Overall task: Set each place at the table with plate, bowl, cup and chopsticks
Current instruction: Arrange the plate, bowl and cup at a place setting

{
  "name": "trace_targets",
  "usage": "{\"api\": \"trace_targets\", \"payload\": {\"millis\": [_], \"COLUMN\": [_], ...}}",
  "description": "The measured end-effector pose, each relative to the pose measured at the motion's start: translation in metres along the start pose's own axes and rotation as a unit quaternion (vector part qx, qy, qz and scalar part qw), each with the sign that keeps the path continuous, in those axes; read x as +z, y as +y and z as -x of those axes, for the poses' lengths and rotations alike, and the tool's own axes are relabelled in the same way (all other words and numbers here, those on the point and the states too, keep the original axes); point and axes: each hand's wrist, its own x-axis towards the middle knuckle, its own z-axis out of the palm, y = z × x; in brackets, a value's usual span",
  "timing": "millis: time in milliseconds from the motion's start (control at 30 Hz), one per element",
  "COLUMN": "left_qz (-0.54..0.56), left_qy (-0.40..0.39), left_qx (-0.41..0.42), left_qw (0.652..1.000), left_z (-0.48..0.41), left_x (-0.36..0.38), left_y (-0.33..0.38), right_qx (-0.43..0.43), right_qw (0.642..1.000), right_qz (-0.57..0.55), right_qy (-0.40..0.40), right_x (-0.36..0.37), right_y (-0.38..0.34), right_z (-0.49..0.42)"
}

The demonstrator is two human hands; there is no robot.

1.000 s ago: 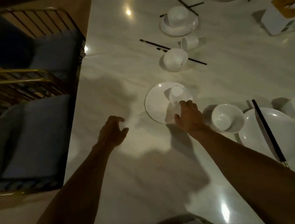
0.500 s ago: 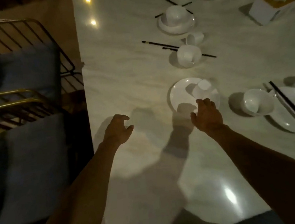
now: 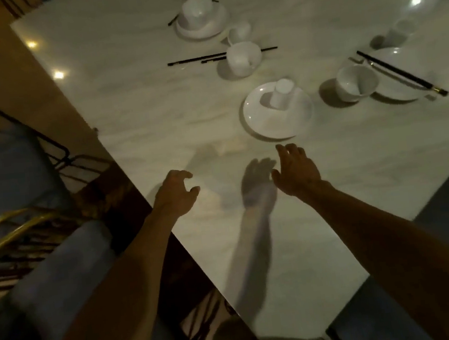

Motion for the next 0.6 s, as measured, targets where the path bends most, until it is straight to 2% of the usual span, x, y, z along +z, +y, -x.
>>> {"api": "trace_targets", "payload": {"millis": [167,300,600], "left_qz": [-0.036,-0.008,-0.01], "left_qy": [-0.011,0.002,-0.066], "left_qx": [0.05,0.077,0.19], "left_qw": [0.998,0.997,0.98], "left_z": [-0.022,-0.042,-0.129], "left_x": [-0.008,-0.006,0.004], "left_y": [0.028,0.047,0.066], "right_qx": [0.016,0.029,0.118], "right_qw": [0.999,0.999,0.991], "right_qz": [-0.007,-0.007,-0.022], "right_qy": [0.027,0.034,0.056], "right_x": [-0.014,-0.02,0.0], "right_y": [0.001,-0.003,-0.03], "right_z": [0.001,-0.003,-0.04]}}
